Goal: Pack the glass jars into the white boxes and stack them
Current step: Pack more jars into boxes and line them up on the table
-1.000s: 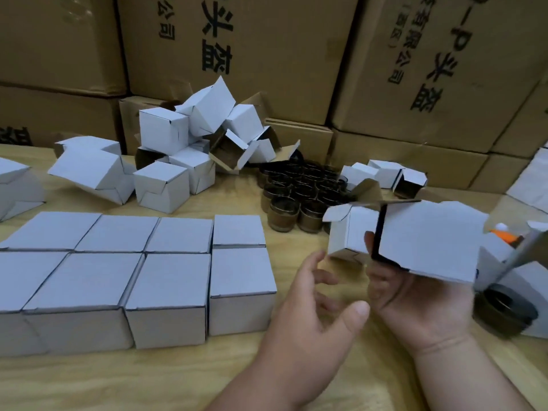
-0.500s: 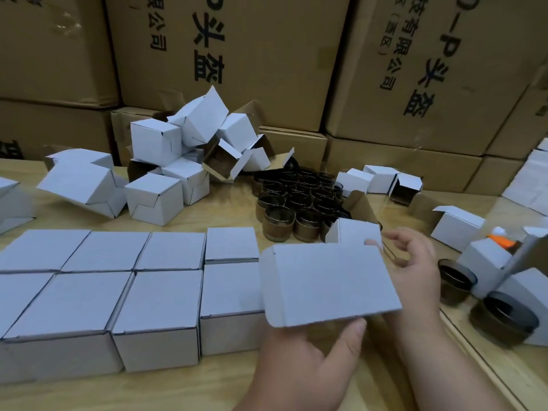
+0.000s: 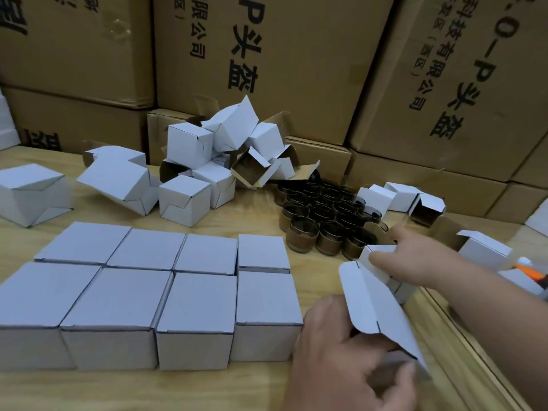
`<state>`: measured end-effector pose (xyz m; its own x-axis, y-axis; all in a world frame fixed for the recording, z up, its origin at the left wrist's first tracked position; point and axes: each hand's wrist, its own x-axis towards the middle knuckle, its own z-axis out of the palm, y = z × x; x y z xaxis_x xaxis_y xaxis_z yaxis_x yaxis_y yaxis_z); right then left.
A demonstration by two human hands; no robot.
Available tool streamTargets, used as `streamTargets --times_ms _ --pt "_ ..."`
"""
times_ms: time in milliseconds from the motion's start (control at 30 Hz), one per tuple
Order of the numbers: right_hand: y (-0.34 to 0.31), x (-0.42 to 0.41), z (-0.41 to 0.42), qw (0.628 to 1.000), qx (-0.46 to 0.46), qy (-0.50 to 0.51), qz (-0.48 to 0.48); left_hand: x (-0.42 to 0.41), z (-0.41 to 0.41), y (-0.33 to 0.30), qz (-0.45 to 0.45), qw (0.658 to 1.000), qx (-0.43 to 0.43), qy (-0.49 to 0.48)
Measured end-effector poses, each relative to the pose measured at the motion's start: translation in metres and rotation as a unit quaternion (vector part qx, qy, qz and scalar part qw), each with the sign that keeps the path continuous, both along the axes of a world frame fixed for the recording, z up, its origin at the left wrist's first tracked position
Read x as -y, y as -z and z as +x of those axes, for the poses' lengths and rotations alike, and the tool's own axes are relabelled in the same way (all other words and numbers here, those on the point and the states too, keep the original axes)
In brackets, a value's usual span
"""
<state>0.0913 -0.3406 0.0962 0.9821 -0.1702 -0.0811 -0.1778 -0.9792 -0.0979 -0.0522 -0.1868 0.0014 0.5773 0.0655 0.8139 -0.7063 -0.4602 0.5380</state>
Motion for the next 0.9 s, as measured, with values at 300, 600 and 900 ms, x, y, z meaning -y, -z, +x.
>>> streamTargets --times_ms 300,600,900 --pt "-0.084 -0.044 -0.019 0.997 -0.055 -0.013 0.059 -0.002 -0.002 0.003 0.077 0.995 -0.056 0.007" --pt "-0.107 -0.101 -0.001 0.868 0.026 -0.096 0.486 -0.004 0.002 -0.009 0.136 0.973 -0.176 0.056" --pt "-0.035 -0.033 0.047 0.992 0.04 -0.086 0.084 -0.003 -0.001 -0.002 0.232 0.956 -0.17 0.05"
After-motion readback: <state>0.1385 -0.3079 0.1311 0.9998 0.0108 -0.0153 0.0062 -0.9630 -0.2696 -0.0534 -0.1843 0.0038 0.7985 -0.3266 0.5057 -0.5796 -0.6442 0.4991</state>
